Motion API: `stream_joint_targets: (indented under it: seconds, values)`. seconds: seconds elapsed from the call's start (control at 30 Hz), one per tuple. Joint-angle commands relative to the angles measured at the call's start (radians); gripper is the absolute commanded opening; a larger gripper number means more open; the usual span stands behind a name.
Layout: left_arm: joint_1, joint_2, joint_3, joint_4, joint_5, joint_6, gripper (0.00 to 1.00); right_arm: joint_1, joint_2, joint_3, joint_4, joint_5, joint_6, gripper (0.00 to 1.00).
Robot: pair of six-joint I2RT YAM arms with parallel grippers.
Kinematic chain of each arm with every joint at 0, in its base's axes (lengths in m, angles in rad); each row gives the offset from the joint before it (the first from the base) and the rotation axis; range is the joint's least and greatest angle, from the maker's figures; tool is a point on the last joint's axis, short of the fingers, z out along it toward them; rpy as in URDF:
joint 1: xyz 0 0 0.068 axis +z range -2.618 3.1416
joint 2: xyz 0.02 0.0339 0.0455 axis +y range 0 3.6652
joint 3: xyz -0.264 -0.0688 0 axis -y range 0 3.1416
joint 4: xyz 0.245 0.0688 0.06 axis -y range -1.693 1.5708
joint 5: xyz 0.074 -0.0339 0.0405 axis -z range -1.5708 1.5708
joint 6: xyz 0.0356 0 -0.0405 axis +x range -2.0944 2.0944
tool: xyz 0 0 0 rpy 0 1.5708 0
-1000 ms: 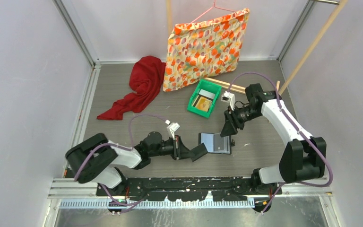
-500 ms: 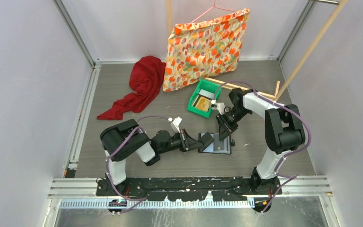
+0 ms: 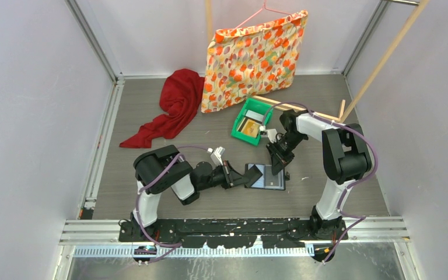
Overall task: Put the credit cards into the card holder
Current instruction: Insert the credit card into the card holder.
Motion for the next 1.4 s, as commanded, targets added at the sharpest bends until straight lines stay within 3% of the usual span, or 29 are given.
stream_joint_targets:
  seconds: [0.0, 0.8, 1.37]
  values:
    - [-0.003, 0.024, 0.023, 0.065, -0.022, 0.0, 0.0, 0.005, 0.004, 0.023, 0.003, 0.035, 0.005, 0.14]
    - [-0.002, -0.003, 0.03, 0.065, -0.001, 0.014, 0.0, 0.009, 0.014, 0.028, -0.007, 0.043, 0.002, 0.14]
    - [-0.002, 0.072, 0.046, 0.065, -0.012, -0.018, 0.0, 0.008, 0.012, 0.028, -0.01, 0.042, -0.001, 0.14]
